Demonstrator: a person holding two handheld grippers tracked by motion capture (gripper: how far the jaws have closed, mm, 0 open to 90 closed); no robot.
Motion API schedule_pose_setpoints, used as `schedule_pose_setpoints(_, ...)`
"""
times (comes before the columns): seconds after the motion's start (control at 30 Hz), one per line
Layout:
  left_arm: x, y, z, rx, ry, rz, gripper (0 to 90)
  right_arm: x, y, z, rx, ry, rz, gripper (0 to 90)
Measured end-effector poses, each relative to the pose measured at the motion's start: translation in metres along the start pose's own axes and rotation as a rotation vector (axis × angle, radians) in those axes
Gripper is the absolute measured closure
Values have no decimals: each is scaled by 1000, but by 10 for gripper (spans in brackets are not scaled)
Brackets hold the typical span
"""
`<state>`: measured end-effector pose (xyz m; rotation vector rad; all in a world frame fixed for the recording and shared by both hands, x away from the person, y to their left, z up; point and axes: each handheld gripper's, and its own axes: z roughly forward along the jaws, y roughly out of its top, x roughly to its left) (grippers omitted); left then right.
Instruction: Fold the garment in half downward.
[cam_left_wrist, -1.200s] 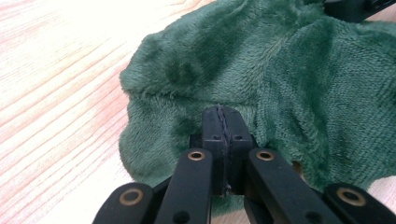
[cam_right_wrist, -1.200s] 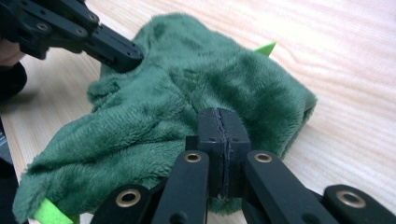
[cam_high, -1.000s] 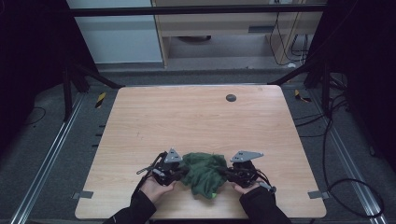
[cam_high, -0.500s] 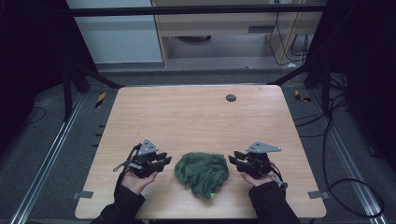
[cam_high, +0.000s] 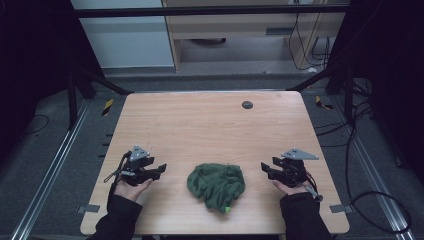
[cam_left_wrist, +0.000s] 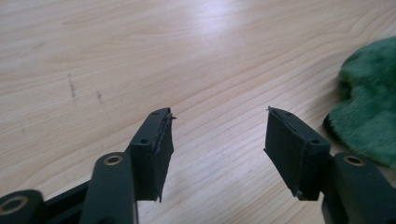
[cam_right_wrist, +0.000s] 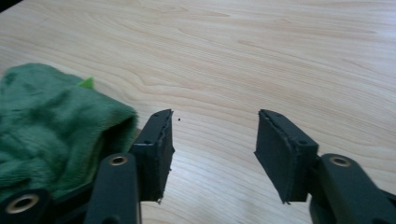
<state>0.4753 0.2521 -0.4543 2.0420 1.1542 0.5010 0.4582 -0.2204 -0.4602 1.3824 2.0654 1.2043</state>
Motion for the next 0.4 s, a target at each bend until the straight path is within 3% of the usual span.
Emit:
schedule_pose_setpoints(0.2, 14, -5, -1, 1, 24, -28, 316, -14, -7, 1, 16, -64, 0, 348)
schedule_pose_setpoints(0.4, 24, -8, -3, -4, 58, -47, 270, -25, -11, 1, 29, -98, 20, 297)
